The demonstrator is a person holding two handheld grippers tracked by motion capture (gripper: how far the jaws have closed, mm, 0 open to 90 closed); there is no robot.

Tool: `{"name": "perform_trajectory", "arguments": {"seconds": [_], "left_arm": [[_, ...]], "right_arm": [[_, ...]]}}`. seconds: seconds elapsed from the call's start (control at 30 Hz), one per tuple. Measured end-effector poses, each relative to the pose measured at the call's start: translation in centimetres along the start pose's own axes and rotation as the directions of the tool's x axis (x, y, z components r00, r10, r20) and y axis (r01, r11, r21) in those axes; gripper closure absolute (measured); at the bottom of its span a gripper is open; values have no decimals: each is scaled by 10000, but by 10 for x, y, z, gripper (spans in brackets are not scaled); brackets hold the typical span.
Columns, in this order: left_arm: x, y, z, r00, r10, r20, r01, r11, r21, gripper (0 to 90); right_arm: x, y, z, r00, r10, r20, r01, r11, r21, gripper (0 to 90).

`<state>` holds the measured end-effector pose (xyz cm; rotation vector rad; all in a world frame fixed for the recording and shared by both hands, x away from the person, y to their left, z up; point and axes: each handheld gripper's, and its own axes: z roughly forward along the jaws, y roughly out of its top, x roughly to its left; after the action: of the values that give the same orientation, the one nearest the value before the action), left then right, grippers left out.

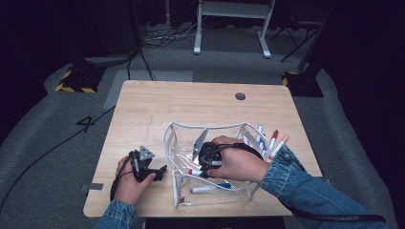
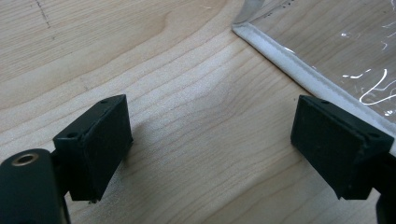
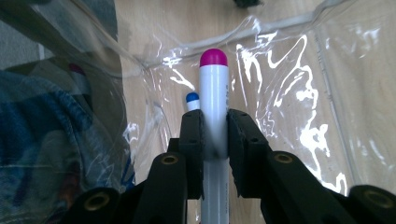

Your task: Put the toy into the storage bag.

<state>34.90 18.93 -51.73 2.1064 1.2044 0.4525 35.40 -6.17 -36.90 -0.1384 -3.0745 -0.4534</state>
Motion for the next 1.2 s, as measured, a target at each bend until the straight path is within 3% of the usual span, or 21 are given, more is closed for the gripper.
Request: {"name": "perform_trajectory", "arguments": {"seconds": [0.2, 0.3, 0.43, 0.6, 0.7, 0.73, 0.8, 0.83, 1.0, 1.1, 1.13, 1.2], "left_arm": [[0, 0, 0, 10000, -6, 3, 6, 10000, -4, 127], [0, 0, 0, 10000, -2, -1, 2, 10000, -4, 127], [0, 0, 0, 10000, 2, 2, -2, 10000, 2, 127], [0, 0, 0, 10000, 2, -2, -2, 10000, -1, 127], [0, 0, 0, 10000, 4, -2, -4, 10000, -2, 127], [0, 0, 0, 10000, 4, -2, -4, 10000, -2, 127], [0, 0, 0, 10000, 1, -1, -1, 10000, 0, 127], [0, 0, 0, 10000, -8, 2, 8, 10000, -5, 127], [0, 0, 0, 10000, -8, -1, 8, 10000, -8, 127], [0, 0, 0, 10000, -3, -1, 3, 10000, -5, 127], [0, 0, 0, 10000, -6, 1, 6, 10000, -7, 127], [0, 0, 0, 10000, -6, 0, 6, 10000, -5, 127]], "right_arm": [[-2, -1, 16, 9997, -225, -83, 229, 9982, 549, 768], [-1, -2, 23, 9993, -162, -341, 189, 9965, 811, 767], [-1, -3, 24, 9988, -147, -474, 188, 9961, 864, 765], [-1, -5, 20, 9980, 72, -629, -49, 9993, 359, 686], [-2, -7, 5, 9980, 372, -501, -404, 9971, -640, 645], [-2, -7, 5, 9980, 372, -501, -404, 9971, -640, 645], [-3, -10, -12, 9984, 520, -235, -547, 9894, -1343, 632], [-3, -10, -12, 9984, 520, -235, -547, 9894, -1343, 632], [-10, -23, -48, 9950, 958, 287, -845, 9590, -2707, 629], [-15, -36, -68, 9889, 1373, 573, -1120, 9407, -3202, 637], [-17, -47, -79, 9836, 1697, 607, -1383, 9265, -3499, 640], [-20, -59, -88, 9770, 1984, 786, -1571, 9180, -3641, 630]]}}
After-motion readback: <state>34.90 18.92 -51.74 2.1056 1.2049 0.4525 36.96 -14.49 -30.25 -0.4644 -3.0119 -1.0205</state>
